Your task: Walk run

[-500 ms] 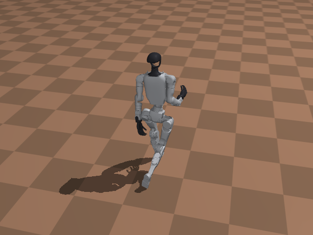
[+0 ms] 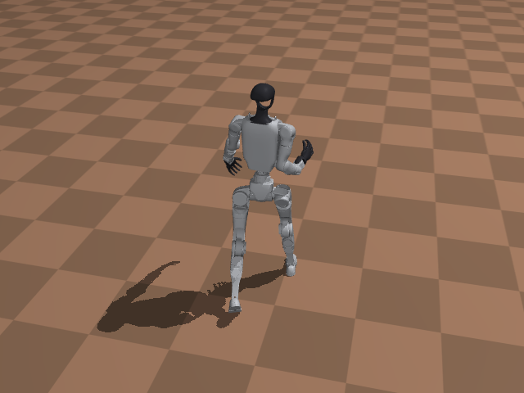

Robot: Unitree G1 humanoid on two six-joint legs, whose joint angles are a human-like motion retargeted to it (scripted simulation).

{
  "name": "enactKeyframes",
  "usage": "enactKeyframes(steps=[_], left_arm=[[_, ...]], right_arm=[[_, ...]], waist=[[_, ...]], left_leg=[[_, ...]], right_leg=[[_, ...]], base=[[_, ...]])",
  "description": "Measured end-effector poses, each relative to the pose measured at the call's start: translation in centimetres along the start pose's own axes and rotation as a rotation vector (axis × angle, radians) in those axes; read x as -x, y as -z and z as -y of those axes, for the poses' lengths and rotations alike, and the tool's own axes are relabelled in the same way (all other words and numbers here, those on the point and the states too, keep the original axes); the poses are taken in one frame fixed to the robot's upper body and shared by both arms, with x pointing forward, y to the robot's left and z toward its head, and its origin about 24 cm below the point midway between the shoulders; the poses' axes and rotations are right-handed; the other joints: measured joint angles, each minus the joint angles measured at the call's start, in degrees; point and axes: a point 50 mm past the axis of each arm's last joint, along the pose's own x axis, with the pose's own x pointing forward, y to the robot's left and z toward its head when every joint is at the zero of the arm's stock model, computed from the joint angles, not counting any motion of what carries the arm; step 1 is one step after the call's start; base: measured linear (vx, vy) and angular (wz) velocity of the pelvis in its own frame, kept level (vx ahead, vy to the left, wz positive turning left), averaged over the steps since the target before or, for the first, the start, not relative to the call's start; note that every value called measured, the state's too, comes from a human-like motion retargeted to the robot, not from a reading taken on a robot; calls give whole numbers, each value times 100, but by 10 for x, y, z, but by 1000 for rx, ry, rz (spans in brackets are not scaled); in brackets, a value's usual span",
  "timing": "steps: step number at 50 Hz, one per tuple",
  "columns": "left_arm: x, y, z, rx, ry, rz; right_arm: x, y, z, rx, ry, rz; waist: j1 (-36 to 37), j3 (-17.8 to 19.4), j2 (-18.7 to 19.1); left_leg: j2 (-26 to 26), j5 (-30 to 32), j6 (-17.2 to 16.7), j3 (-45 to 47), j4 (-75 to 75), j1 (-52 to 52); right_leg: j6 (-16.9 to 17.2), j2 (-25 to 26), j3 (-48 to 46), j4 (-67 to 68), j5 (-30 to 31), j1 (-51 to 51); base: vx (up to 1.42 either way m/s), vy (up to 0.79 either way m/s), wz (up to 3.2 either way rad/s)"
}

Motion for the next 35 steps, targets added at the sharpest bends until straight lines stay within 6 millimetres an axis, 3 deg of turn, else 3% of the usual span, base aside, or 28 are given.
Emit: enactKeyframes(steps=[2, 4, 5, 7, 11, 15, 18, 20, 23, 25, 27, 30, 32, 33, 35], left_arm=[[12, 36, 29, -1, 139, -129], [30, 70, 56, -19, 283, -273], [40, 85, 68, -34, 348, -342], [65, 117, 93, -67, 428, -488], [131, 170, 153, -52, 522, -733], [204, 198, 203, 50, 718, -920], [251, 209, 224, 105, 906, -1062], [278, 213, 231, 114, 1003, -1159], [302, 219, 230, 141, 1041, -1290], [305, 221, 229, 188, 1014, -1337], [298, 220, 227, 248, 948, -1321], [272, 219, 217, 334, 827, -1229], [235, 210, 204, 362, 756, -1132], [213, 203, 195, 355, 713, -1080], [160, 180, 178, 330, 610, -927]], right_arm=[[-2, 0, -1, -13, 6, 1], [-8, 0, -3, -27, -1, 13], [-12, 0, -4, -32, -2, 22], [-20, 0, -4, -38, -5, 40], [-28, -5, -3, -33, -20, 88], [-37, -14, -2, -69, -27, 148], [-43, -20, 4, -65, -26, 189], [-44, -21, 8, -37, -28, 206], [-37, -17, 9, 14, -18, 187], [-29, -12, 6, 36, -4, 151], [-20, -8, 1, 40, -5, 115], [-8, -5, -10, 2, -33, 68], [-6, -4, -16, -25, -48, 53], [-5, -3, -17, -28, -50, 44], [-7, -2, -15, -12, -59, 48]], waist=[[29, 130, 128], [48, 268, 223], [-23, 272, 108], [106, 275, -52], [643, 331, -365], [1212, 423, -560], [1617, 501, -490], [1802, 484, -509], [1779, 375, -501], [1954, 262, -605], [2201, 122, -761], [2196, -164, -889], [2002, -120, -764], [1982, -161, -552], [1951, -127, -120]], left_leg=[[275, 888, -108, -91, 1551, -557], [648, 1192, 244, -14, 2933, -1194], [688, 1055, 568, 134, 3225, -1472], [642, 286, 927, 542, 3501, -1934], [-163, -716, 1104, 623, 2935, -2967], [-581, -1414, 1525, 685, 1041, -3707], [-504, -1781, 1982, 1233, -706, -3884], [-703, -2278, 1829, 1398, -1668, -3952], [-821, -2601, 1612, 1800, -2164, -3864], [-736, -2434, 2095, 1993, -1766, -3782], [-536, -2011, 2412, 2378, -1458, -3721], [-634, -2421, 2412, 793, -575, -4070], [-752, -2848, 2412, 472, 49, -4099], [-489, -2927, 2412, 738, 19, -3829], [-301, -3002, 2412, 820, -290, -3195]], right_leg=[[-487, 282, 90, 325, -224, 183], [-783, 445, -464, 451, -500, 583], [-825, 266, -701, 375, -559, 791], [-961, 434, -545, 191, -599, 1114], [-1059, 607, -80, -321, -446, 1826], [-1267, 812, -52, -632, -552, 2450], [-1413, 1122, -16, -742, -852, 2940], [-1422, 1208, 12, -754, -978, 3226], [-1176, 1379, -240, -550, -745, 3517], [-756, 1356, -260, -279, -118, 3606], [-40, 1223, -339, 86, 981, 3661], [1005, 1089, -896, 1411, 2374, 3269], [1202, 1405, -703, 2988, 2374, 2644], [1200, 1832, -355, 3113, 2374, 2492], [1181, 2359, 222, 3401, 1667, 2062]], base=[[131, -72, -8], [112, -64, 8], [70, -44, 27], [82, -42, -31], [110, -41, -116], [99, -33, -114], [97, -20, -71], [119, -16, -10], [117, -15, 36], [112, -14, -43], [123, -36, -93], [137, -29, -21], [106, 0, 86], [104, 11, 101], [96, 34, 109]])
